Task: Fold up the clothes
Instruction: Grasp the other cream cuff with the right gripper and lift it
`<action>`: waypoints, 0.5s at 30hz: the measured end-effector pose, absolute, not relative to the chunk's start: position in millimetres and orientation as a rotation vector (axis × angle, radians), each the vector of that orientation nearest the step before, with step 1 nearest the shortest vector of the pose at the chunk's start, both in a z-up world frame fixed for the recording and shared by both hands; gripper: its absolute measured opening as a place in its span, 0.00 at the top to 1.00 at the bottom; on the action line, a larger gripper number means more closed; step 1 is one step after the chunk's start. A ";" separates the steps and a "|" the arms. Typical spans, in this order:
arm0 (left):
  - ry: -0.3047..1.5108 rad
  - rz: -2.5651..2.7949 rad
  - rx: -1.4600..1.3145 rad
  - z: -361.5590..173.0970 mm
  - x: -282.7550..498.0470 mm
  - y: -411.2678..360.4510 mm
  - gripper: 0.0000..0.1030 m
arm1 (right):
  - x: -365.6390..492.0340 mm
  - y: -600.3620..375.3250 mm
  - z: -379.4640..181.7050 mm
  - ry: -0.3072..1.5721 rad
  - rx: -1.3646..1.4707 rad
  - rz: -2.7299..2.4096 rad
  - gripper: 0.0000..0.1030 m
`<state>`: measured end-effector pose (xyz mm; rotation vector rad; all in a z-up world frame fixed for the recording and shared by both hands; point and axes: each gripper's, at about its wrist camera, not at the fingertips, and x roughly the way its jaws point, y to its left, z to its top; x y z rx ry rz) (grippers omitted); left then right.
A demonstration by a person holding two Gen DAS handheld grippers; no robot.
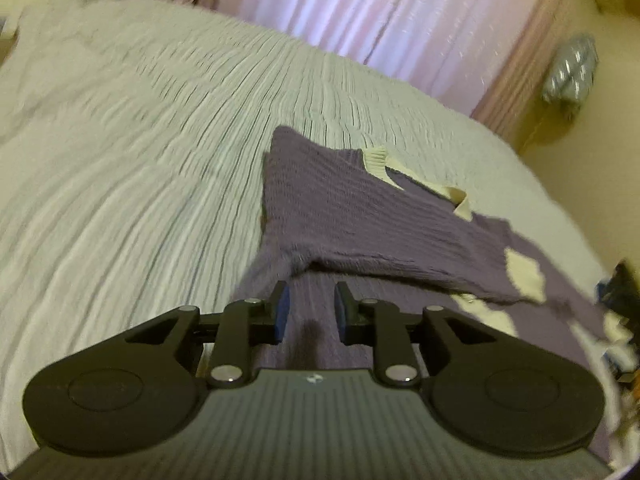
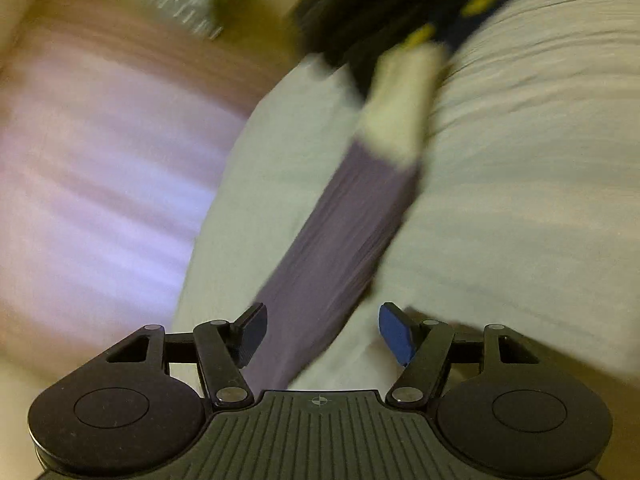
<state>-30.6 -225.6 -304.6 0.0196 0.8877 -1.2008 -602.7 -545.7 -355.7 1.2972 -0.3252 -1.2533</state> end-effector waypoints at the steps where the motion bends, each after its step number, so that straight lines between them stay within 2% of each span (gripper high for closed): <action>1: 0.898 -1.208 -0.004 -302.4 -31.0 -222.7 0.82 | -612.8 -549.3 -358.2 -0.354 1.310 -1.253 0.35; 2: 0.904 -1.217 -0.022 -299.5 -31.5 -220.9 0.82 | -622.8 -552.9 -360.7 -0.382 1.322 -1.253 0.36; 4: 0.911 -1.240 -0.050 -294.7 -32.9 -217.1 0.81 | -630.9 -563.4 -364.0 -0.377 1.330 -1.258 0.44; 5: 0.916 -1.248 -0.064 -293.3 -32.9 -215.4 0.81 | -633.3 -569.1 -366.0 -0.367 1.332 -1.273 0.52; 7: 0.930 -1.244 -0.081 -293.8 -31.0 -215.3 0.81 | -635.5 -581.0 -373.7 -0.352 1.360 -1.281 0.60; 9: 0.935 -1.223 -0.081 -296.4 -28.8 -217.8 0.80 | -636.0 -592.2 -379.2 -0.321 1.393 -1.286 0.79; 11: 0.937 -1.207 -0.076 -298.8 -26.7 -217.7 0.80 | -634.3 -600.6 -378.6 -0.291 1.409 -1.300 0.82; 13: 0.945 -1.203 -0.080 -300.8 -25.1 -217.7 0.80 | -629.8 -608.1 -374.3 -0.262 1.409 -1.317 0.89; 15: 0.952 -1.206 -0.095 -301.3 -23.2 -215.4 0.80 | -582.6 -605.8 -336.7 -0.062 1.129 -1.400 0.93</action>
